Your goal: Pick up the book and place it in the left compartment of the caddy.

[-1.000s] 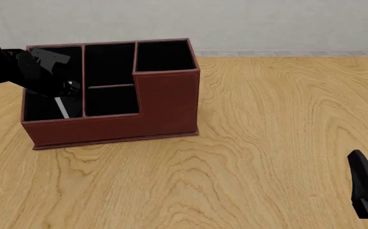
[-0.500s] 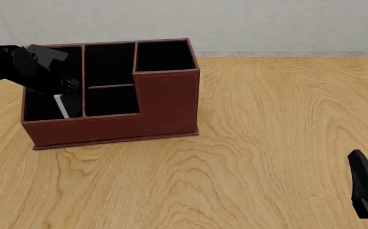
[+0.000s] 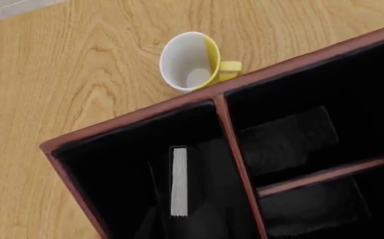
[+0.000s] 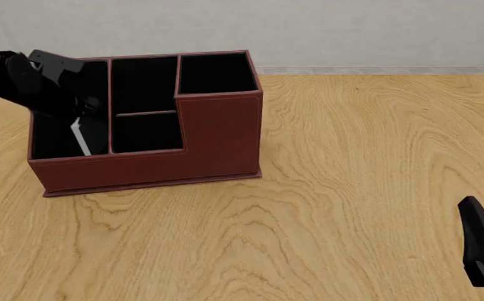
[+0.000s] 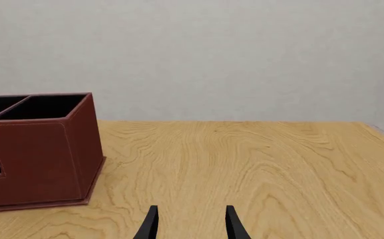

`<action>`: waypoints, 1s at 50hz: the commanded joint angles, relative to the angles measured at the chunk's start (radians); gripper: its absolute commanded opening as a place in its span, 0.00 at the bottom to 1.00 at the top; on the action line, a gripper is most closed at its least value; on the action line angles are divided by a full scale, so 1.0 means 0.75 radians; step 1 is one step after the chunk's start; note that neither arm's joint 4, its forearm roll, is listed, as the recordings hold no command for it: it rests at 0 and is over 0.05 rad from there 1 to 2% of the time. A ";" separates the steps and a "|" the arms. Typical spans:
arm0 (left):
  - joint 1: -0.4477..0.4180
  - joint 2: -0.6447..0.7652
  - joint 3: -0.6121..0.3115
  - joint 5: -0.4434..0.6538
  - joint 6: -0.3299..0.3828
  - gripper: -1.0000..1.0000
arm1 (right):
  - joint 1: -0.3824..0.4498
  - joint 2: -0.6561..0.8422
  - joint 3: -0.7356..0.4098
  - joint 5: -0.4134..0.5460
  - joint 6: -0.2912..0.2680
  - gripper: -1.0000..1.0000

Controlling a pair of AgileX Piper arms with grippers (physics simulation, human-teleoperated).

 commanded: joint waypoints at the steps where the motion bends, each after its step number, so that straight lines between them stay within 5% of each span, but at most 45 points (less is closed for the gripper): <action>1: -0.001 -0.033 -0.015 0.022 -0.004 1.00 | 0.001 0.000 -0.002 0.000 -0.003 1.00; 50: -0.066 -0.324 -0.218 0.253 -0.056 1.00 | 0.017 0.000 0.004 0.003 -0.019 1.00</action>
